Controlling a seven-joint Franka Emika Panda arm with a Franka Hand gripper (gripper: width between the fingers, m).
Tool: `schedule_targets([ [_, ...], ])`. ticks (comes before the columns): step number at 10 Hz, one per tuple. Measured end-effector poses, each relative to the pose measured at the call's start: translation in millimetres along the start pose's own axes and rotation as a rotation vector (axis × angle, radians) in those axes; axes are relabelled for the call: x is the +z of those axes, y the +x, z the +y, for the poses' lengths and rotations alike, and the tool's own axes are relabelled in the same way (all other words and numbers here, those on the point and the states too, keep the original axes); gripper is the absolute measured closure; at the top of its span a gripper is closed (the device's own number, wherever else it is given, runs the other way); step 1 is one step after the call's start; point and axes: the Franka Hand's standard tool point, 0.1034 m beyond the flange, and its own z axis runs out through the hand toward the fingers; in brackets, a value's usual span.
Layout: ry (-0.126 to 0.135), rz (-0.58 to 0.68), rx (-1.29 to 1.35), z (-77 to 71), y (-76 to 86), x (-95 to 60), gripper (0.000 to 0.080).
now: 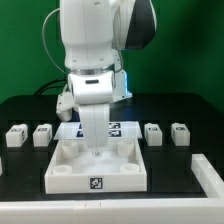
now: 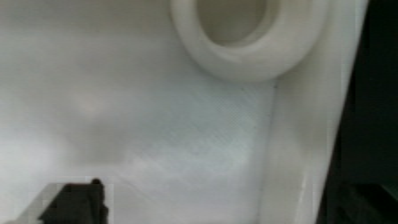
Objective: Assemble one leg
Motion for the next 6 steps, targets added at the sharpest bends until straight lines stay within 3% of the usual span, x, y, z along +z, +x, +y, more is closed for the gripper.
schedule_targets([
  [1, 0.011, 0.000, 0.007, 0.5, -1.5, -1.2, 0.0150],
  [3, 0.013, 0.000, 0.008, -0.4, -2.0, 0.0, 0.0387],
  [4, 0.013, 0.000, 0.008, -0.5, -2.3, 0.1, 0.0387],
  [5, 0.014, 0.000, 0.009, -0.6, -2.5, 0.2, 0.0578],
  [6, 0.014, 0.000, 0.009, -0.7, -2.7, 0.3, 0.0578],
])
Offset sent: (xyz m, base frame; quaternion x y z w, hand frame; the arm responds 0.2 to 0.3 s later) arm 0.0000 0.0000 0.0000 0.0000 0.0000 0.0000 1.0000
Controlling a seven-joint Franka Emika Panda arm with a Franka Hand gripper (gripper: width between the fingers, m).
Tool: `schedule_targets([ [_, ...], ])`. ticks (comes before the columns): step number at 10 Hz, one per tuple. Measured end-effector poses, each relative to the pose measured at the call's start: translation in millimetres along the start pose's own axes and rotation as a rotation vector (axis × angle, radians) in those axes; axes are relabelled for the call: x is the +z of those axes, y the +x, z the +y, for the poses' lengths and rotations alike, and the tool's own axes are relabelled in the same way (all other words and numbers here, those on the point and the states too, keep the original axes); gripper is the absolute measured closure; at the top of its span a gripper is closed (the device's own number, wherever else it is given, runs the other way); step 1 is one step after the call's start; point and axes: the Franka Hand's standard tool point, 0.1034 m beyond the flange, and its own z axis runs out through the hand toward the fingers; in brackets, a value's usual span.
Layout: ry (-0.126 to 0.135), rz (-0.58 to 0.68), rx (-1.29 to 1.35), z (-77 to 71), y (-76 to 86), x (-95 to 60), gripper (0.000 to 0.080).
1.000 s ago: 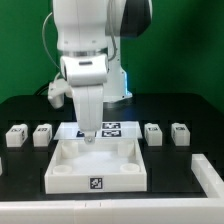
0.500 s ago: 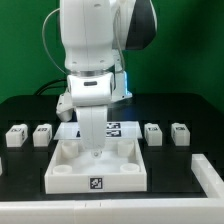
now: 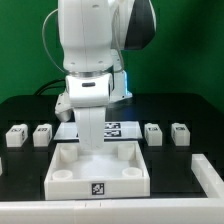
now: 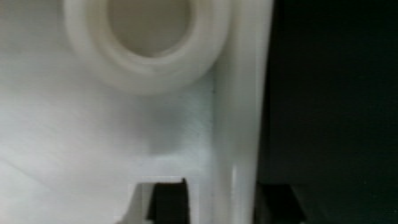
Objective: Assemble one leg
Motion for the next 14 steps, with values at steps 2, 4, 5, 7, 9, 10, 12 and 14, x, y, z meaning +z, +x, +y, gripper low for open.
schedule_targets([
  [2, 0.000, 0.000, 0.000, 0.2, -0.1, -0.1, 0.0741],
  [4, -0.001, 0.000, 0.000, 0.2, -0.1, -0.2, 0.0741],
  [5, -0.001, 0.000, 0.000, 0.2, -0.1, -0.1, 0.0741],
  [7, -0.012, 0.005, 0.012, 13.3, 10.2, -1.4, 0.0741],
  [9, -0.035, 0.016, 0.006, 34.5, 32.0, -3.7, 0.0741],
  [10, -0.048, 0.027, 0.011, 45.6, 51.5, -5.1, 0.0741],
  [12, -0.037, 0.035, 0.016, 49.8, 78.7, -6.2, 0.0741],
  [14, -0.035, 0.032, 0.036, 49.3, 93.4, -4.8, 0.0740],
])
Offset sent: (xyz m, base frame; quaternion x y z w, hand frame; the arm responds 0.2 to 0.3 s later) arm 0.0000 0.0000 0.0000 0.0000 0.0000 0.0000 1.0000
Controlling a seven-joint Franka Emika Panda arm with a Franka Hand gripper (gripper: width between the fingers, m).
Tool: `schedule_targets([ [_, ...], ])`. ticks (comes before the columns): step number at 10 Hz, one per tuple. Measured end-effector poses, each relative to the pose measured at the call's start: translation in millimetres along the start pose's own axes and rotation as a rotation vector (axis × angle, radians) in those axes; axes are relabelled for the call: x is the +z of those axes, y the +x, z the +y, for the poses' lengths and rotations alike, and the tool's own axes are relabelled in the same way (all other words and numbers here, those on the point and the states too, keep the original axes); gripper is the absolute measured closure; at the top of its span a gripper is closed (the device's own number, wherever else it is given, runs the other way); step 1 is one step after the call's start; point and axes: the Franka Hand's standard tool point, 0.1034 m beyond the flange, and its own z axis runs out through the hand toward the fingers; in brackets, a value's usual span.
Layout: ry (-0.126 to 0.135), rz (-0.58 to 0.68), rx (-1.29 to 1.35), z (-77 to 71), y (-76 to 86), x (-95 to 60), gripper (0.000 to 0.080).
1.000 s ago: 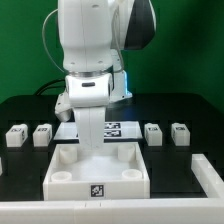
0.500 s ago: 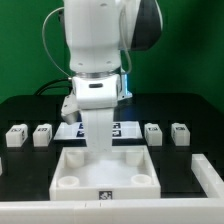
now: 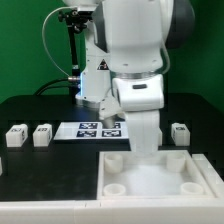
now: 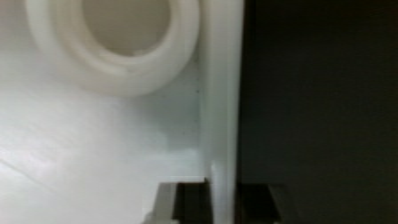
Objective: Assemble one leg
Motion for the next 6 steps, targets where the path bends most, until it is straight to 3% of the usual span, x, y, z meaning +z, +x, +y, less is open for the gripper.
schedule_targets([
  [4, -0.012, 0.001, -0.019, 0.7, -1.6, 0.8, 0.0740],
  [5, -0.011, 0.001, -0.019, 0.6, -2.0, 1.1, 0.0672],
  [6, -0.011, 0.001, -0.018, 0.5, -2.2, 1.2, 0.0532],
])
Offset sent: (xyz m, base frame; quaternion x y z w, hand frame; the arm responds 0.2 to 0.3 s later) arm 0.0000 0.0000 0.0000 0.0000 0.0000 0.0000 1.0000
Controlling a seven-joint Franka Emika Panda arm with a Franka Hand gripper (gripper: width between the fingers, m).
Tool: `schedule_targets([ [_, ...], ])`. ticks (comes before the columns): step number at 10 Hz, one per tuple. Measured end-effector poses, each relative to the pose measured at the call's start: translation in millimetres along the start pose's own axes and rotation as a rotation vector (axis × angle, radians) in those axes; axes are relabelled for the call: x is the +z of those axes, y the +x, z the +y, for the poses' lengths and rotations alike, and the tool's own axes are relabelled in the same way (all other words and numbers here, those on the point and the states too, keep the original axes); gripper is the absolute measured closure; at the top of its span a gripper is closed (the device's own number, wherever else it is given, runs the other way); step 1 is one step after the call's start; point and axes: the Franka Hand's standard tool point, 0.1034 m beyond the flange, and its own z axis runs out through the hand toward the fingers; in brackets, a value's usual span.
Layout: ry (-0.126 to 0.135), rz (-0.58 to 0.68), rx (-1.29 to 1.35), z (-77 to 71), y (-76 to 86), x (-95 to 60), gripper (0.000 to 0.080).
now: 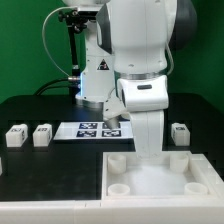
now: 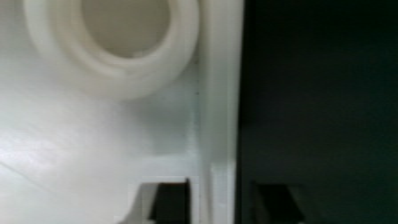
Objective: Assemble one leg
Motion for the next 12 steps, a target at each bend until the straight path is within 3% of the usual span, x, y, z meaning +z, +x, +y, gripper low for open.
schedule_targets([
  [1, 0.000, 0.000, 0.000, 0.0, -0.2, 0.1, 0.0532],
  [2, 0.000, 0.000, 0.001, -0.1, -0.4, 0.2, 0.0350],
  [3, 0.000, 0.000, 0.001, -0.1, -0.5, 0.2, 0.0226],
  [4, 0.000, 0.000, 0.001, -0.1, -0.6, 0.2, 0.0165],
  [9, -0.001, 0.000, 0.004, 0.1, -1.2, -0.5, 0.0151],
  [10, -0.008, -0.003, 0.081, -2.7, 2.4, -9.4, 0.0151],
  [12, -0.019, -0.016, 0.200, -22.9, 17.9, -28.9, 0.0151],
])
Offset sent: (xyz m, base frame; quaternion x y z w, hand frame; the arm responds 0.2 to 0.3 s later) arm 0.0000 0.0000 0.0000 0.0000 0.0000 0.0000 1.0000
